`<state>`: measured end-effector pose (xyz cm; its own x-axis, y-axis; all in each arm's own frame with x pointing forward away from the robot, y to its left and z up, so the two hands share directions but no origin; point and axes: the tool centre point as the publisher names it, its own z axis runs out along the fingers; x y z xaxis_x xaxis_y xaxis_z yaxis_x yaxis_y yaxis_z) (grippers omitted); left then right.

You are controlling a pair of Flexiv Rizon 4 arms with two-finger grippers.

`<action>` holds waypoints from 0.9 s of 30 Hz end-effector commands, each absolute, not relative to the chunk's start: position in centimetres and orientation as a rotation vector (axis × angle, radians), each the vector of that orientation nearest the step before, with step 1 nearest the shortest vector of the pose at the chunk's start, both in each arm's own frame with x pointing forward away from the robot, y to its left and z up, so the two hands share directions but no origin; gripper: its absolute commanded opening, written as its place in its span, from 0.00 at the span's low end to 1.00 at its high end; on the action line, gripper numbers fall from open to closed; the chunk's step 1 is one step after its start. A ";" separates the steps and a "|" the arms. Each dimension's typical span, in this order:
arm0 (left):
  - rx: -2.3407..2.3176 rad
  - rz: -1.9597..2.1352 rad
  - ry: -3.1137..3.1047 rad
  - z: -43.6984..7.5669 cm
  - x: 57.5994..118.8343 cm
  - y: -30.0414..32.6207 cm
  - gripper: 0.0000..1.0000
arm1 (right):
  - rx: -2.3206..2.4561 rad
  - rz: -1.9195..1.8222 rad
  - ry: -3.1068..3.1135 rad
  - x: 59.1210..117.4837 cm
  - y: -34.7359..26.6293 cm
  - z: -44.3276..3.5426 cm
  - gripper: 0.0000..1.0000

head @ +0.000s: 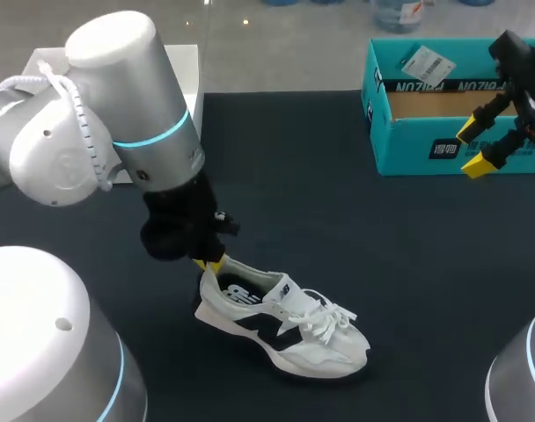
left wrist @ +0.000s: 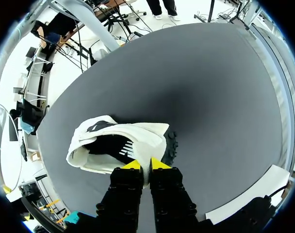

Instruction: Take the shoe out of the shoebox, open the shoe tongue, remove and reinsert the insole, then place the shoe into the shoebox

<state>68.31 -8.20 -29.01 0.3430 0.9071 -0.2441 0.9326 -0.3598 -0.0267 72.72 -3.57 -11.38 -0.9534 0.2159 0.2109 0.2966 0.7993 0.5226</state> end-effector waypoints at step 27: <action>2.490 -0.303 1.697 -33.8 68.2 -7.9 0.23 | -0.406 -0.856 -2.845 72.9 -3.5 -11.4 1.00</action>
<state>68.21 -7.75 -33.49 0.3525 0.9074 -0.2287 0.9301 -0.3667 -0.0211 72.72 -3.57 -11.38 -0.9534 0.2158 0.2109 0.2965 0.7994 0.5226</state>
